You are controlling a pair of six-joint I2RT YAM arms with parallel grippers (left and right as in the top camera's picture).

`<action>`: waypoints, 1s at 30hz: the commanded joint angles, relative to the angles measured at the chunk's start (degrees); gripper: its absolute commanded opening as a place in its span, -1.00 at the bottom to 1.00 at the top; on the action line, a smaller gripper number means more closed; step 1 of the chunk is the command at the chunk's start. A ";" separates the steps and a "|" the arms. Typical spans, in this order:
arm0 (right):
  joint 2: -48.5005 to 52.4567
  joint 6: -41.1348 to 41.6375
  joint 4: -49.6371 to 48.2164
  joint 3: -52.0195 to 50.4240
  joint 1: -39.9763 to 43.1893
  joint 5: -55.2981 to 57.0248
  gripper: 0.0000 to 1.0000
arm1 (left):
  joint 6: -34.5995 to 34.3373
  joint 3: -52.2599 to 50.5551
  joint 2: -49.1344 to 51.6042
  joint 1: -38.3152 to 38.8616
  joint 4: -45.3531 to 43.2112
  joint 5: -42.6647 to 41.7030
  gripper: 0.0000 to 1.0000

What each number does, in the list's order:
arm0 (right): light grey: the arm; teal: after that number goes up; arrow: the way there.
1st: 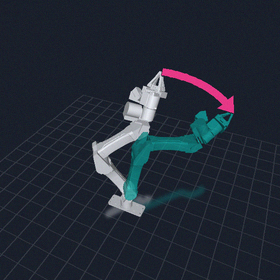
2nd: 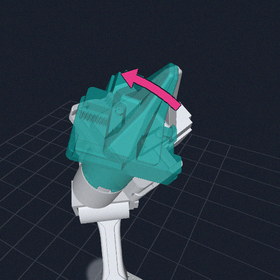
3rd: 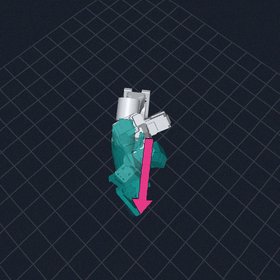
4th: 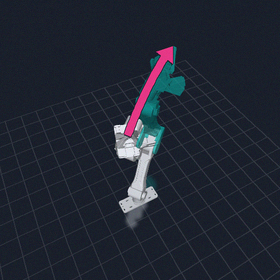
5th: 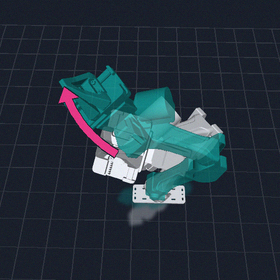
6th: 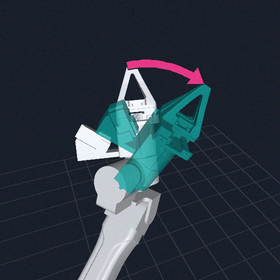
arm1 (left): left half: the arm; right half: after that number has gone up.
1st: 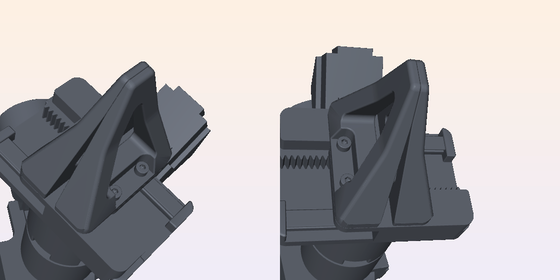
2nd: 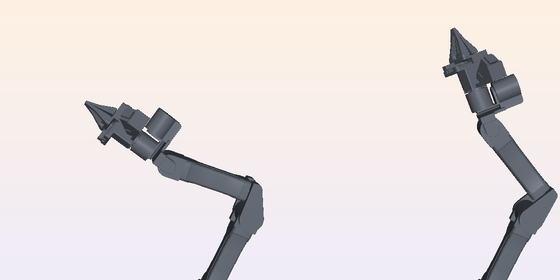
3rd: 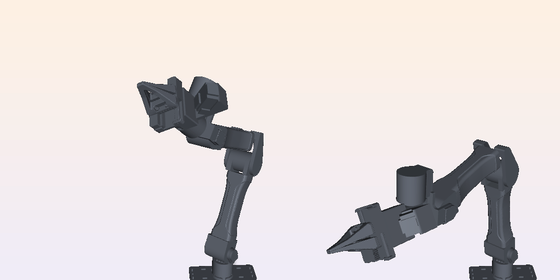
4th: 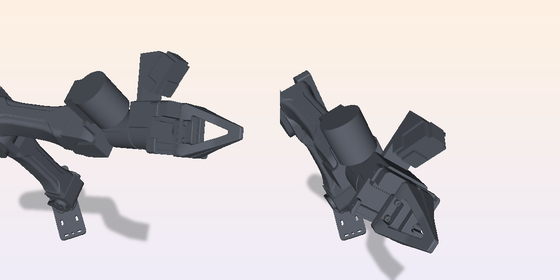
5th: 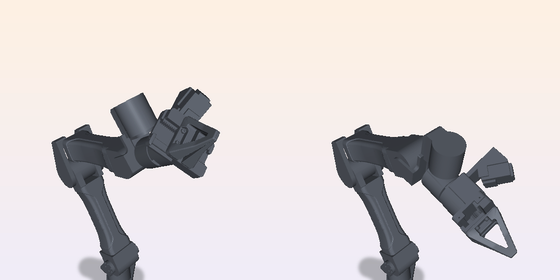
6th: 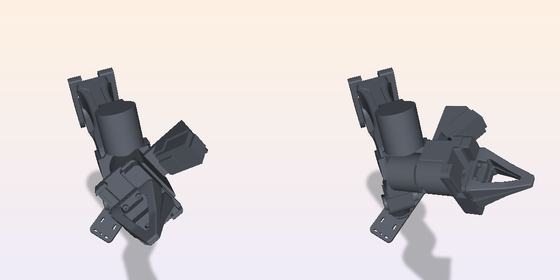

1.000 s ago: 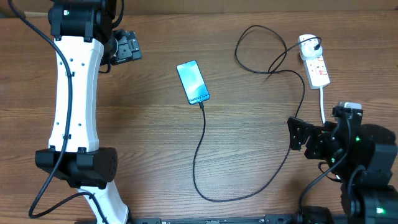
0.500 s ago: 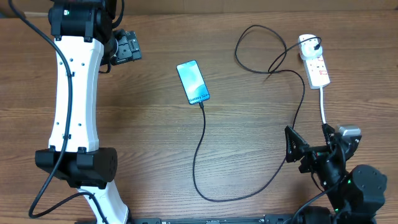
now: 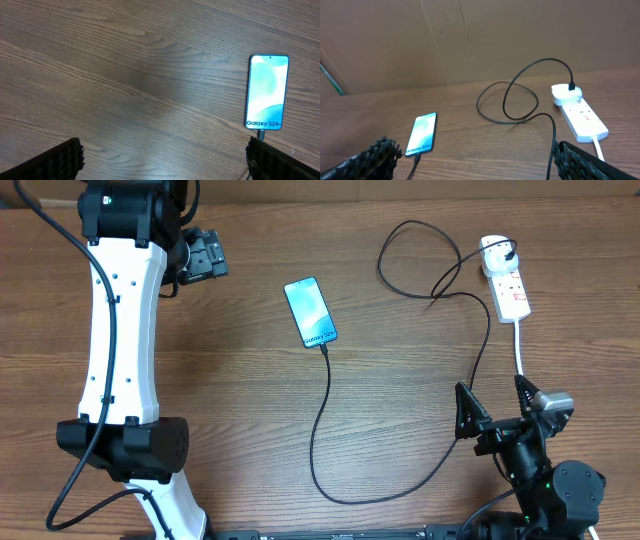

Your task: Plug charger to phone and switch on socket

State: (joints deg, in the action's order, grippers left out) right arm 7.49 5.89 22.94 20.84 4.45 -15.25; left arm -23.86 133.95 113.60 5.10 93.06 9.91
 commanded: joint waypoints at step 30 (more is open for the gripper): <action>-7.32 -0.22 -17.07 -13.20 -0.33 1.27 1.00 | -0.57 -0.24 0.39 -0.22 -0.11 0.57 1.00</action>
State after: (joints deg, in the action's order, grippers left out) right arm 0.89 5.76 6.79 8.05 4.45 -14.94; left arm -23.86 133.95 113.60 5.10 93.06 9.91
